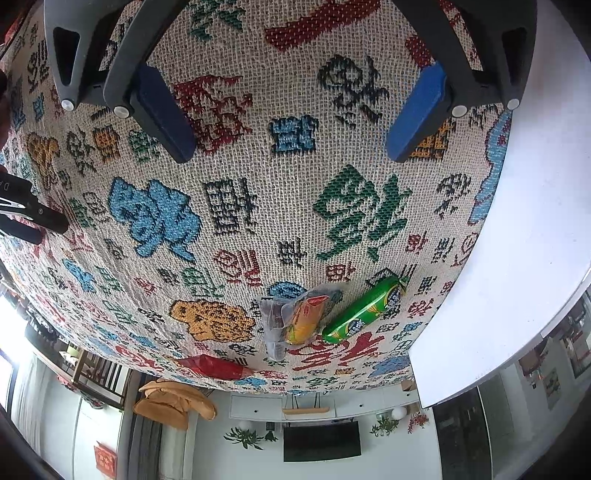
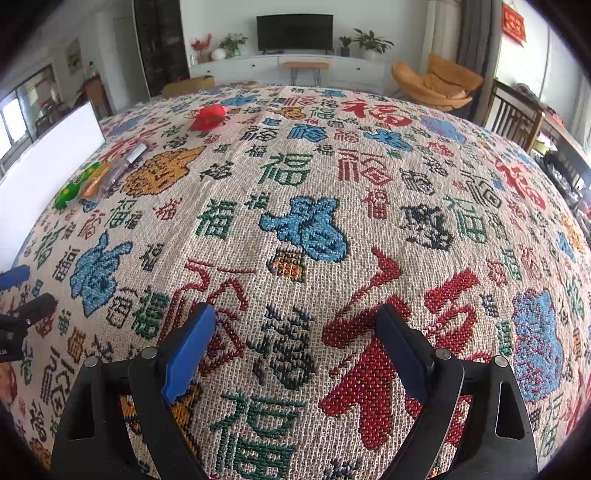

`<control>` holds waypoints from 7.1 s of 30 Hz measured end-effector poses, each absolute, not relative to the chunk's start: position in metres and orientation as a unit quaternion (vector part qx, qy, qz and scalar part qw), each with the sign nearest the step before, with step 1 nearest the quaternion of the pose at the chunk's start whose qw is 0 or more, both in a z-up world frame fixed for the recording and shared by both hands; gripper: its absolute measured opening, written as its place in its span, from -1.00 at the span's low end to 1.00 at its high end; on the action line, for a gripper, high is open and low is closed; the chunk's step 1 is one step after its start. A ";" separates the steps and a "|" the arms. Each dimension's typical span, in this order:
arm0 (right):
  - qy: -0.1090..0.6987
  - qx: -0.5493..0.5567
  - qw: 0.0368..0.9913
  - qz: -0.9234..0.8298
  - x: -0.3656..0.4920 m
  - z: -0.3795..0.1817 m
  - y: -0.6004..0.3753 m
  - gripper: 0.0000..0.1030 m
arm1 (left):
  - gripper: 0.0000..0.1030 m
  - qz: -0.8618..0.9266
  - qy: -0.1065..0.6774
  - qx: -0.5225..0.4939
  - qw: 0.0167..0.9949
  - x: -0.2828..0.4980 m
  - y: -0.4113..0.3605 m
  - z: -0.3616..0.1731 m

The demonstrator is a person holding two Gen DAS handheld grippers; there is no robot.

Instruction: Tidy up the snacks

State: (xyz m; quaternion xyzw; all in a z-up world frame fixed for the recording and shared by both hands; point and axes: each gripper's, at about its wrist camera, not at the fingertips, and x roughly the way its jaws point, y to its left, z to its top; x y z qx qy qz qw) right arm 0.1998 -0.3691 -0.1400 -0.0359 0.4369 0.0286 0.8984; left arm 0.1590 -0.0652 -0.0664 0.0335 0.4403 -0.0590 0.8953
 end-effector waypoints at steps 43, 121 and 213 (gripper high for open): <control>0.438 -0.035 0.898 0.025 0.200 -0.140 -0.370 0.78 | 0.99 -0.103 0.489 0.028 0.866 0.181 -0.060 -0.053; 0.439 -0.034 0.898 0.019 0.200 -0.140 -0.370 0.78 | 1.00 -0.023 0.442 0.017 0.897 0.161 -0.026 -0.066; 0.440 -0.033 0.897 0.015 0.200 -0.140 -0.370 0.78 | 1.00 -0.023 0.442 0.017 0.897 0.161 -0.026 -0.066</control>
